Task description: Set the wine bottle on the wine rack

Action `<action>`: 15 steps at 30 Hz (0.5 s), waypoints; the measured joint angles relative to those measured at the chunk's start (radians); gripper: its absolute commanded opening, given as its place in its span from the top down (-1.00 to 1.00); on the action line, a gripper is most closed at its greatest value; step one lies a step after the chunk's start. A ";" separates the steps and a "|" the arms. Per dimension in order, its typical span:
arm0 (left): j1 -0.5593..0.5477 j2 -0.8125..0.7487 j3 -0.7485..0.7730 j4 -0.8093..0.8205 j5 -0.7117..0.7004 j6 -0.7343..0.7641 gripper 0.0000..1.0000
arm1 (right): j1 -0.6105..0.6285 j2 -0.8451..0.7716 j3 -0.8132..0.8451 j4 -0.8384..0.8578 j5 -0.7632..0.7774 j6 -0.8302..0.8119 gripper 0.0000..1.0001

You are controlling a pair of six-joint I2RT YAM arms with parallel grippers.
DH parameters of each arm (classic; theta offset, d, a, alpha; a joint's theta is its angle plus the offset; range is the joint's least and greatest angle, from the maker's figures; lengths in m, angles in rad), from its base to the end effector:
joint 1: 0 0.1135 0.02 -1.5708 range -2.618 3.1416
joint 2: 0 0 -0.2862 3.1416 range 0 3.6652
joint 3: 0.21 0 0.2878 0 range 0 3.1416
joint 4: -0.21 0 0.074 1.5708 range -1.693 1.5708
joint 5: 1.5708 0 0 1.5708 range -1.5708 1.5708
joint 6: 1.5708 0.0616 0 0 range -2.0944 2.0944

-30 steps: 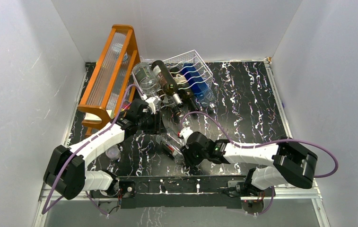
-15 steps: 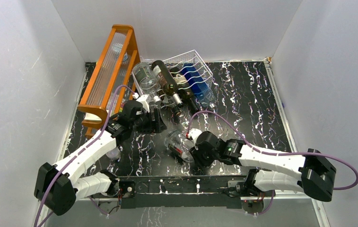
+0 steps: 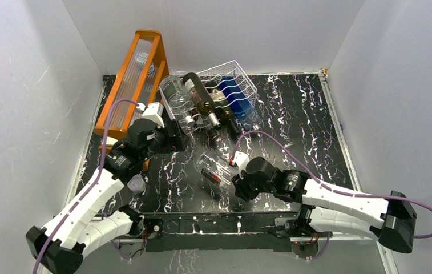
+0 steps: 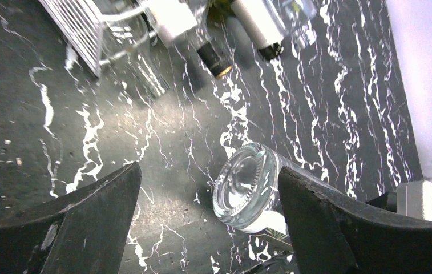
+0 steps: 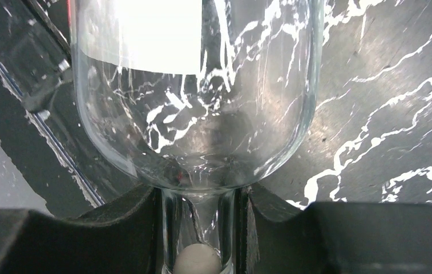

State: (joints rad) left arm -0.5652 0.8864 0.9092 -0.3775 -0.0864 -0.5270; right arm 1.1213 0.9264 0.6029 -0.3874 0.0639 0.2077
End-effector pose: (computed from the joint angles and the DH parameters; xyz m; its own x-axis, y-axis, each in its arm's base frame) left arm 0.2106 -0.1273 0.3546 -0.4875 -0.2842 -0.8256 0.2546 0.8582 -0.4457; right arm 0.1064 0.2115 0.2213 -0.4585 -0.4767 -0.7501 -0.8005 0.5882 0.1155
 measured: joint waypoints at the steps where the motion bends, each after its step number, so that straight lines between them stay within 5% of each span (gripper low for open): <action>1: 0.000 -0.016 0.014 -0.009 -0.018 0.006 -0.83 | 0.000 -0.003 0.010 -0.001 0.005 -0.007 1.00; 15: 0.000 -0.124 0.091 -0.073 -0.136 0.054 -0.85 | -0.057 0.151 0.447 0.056 0.125 -0.116 1.00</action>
State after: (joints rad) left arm -0.5652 0.7624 1.0004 -0.4507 -0.2222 -0.4728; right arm 1.0645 1.0775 1.0496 -0.3309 0.1886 0.0921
